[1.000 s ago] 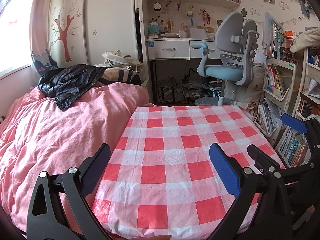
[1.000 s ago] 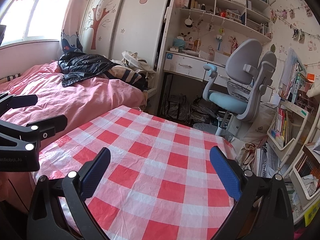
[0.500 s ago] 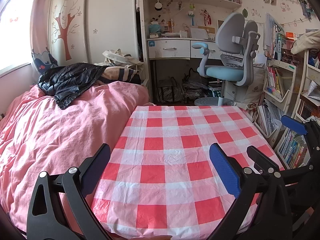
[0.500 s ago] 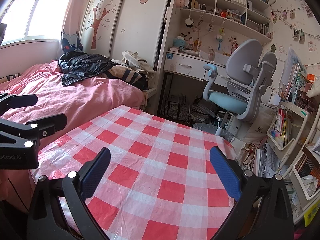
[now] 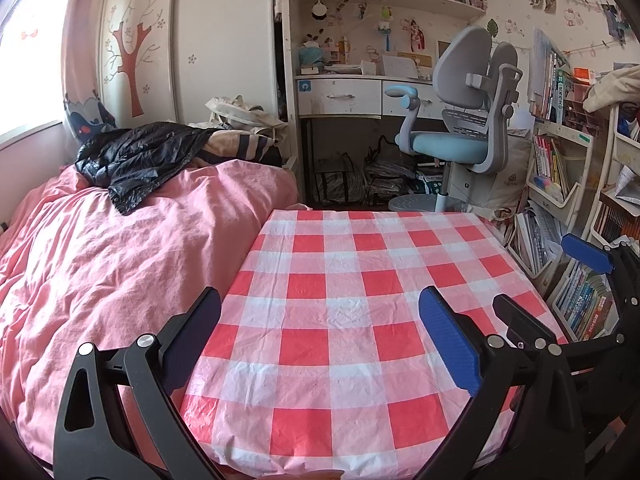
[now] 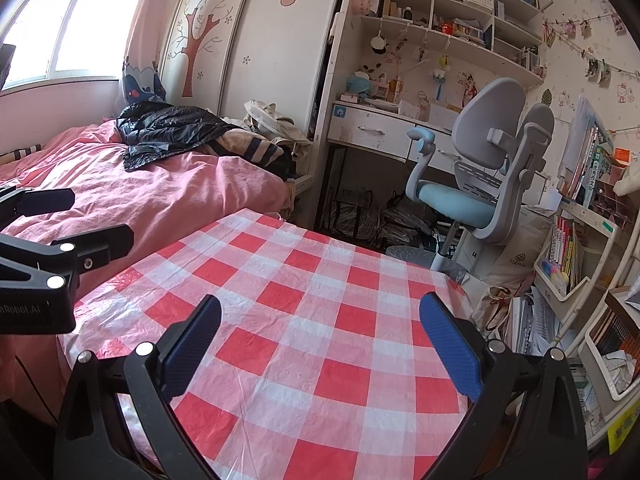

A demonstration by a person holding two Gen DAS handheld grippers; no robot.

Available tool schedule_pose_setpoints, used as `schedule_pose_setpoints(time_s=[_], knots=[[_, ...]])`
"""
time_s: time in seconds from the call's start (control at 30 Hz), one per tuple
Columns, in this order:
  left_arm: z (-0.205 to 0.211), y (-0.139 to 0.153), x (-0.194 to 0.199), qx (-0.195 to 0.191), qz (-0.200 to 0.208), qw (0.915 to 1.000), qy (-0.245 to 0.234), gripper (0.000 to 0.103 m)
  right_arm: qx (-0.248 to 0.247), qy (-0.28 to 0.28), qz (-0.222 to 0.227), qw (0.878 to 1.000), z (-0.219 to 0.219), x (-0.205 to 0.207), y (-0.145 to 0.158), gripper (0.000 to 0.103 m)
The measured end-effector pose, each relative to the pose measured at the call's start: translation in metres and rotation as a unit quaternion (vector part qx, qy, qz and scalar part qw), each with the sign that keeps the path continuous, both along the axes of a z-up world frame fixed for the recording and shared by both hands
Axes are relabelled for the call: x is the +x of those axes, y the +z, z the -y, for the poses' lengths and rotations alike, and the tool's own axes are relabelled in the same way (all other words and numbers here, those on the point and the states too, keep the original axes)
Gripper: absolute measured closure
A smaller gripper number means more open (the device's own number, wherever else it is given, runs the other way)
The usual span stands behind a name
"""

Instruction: Collect trash

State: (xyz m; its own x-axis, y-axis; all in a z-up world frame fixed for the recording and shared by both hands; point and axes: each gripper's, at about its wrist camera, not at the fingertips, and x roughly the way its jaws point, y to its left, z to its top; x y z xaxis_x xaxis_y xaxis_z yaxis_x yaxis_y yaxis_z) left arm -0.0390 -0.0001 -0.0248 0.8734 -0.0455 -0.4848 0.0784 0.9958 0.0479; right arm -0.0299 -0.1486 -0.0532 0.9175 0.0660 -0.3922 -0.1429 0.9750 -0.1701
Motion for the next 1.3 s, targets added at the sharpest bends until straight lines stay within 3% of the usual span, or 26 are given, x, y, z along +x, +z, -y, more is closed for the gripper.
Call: schedule_pose_setpoints(time_s=[0.9,1.1,1.23,1.3], knots=[[-0.001,0.0,0.0,-0.002,-0.001,1.0,0.0,0.007,-0.002,0.001,0.0,1.0,-0.001,0.001,0.0,0.008],[-0.004,-0.005,0.002,-0.013,-0.005,0.9999,0.007,0.007,-0.002,0.001,-0.002,1.0,0.0,0.0,-0.001,0.008],[-0.008,-0.01,0.002,-0.04,-0.006,0.9992,-0.001,0.007,0.001,0.001,-0.003,1.0,0.001,0.0,-0.001,0.008],[-0.006,-0.012,0.001,-0.032,-0.005,0.9995,0.002,0.007,0.007,-0.002,-0.007,1.0,0.006,0.001,-0.003,0.008]])
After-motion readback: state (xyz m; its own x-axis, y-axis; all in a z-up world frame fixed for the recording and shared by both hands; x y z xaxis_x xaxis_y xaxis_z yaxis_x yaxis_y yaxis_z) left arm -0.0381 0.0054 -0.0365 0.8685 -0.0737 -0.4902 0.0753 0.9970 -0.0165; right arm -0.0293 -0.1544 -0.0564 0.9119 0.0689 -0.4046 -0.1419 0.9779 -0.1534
